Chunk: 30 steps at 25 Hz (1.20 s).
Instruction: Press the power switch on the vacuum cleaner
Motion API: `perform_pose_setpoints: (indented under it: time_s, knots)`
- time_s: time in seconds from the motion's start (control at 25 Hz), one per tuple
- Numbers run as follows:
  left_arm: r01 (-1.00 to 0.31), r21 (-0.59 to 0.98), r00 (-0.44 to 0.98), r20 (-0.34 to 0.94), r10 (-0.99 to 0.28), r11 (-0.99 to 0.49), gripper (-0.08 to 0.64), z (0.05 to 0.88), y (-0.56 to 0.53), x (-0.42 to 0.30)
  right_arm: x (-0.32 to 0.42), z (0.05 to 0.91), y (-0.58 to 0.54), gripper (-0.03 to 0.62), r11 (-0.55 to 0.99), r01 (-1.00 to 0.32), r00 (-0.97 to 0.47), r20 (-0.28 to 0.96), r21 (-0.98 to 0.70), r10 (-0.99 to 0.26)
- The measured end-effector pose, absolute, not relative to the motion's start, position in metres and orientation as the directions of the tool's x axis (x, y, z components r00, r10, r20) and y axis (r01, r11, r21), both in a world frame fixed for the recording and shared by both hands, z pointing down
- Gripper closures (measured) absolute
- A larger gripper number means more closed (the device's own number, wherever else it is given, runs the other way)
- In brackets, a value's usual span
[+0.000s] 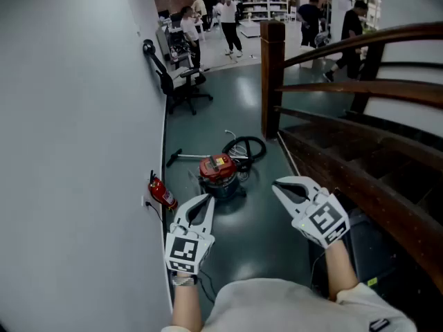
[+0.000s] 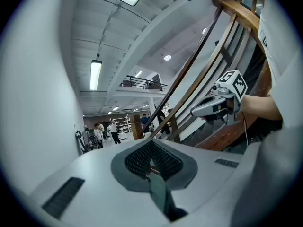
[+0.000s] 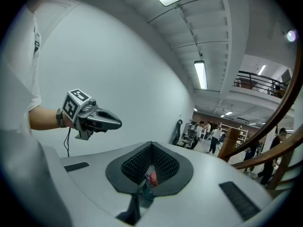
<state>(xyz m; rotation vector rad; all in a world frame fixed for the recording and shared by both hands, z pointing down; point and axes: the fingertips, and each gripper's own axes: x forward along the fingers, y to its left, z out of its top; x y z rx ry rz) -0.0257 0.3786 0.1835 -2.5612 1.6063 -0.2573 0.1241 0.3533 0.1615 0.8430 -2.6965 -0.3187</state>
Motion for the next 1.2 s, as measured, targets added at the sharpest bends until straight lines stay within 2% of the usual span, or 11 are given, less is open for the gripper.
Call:
perform_pose_setpoints:
  time_s: [0.32,0.52,0.88,1.2]
  knots:
    - [-0.885,-0.195,0.418,0.065,-0.906,-0.423,0.561,0.175,0.373,-0.016,0.133,0.152,0.351,0.565,0.796,-0.524,-0.785,0.189,0.304,-0.589]
    - [-0.879,-0.200,0.425,0.082,-0.902,-0.432,0.561,0.177,0.372,0.000,0.146,0.151,0.352,0.563,0.821,-0.514,-0.813,0.164,0.248,-0.559]
    - [-0.885,-0.204,0.407,0.098,-0.908,-0.419,0.561,0.185,0.369,0.026,0.180,0.163,0.340,0.563,0.827,-0.536,-0.809,0.178,0.171,-0.561]
    - [-0.887,-0.195,0.402,0.119,-0.908,-0.418,0.561,0.194,0.359,0.041,0.188,0.172,0.329,0.563,0.845,-0.501,-0.820,0.209,0.187,-0.533]
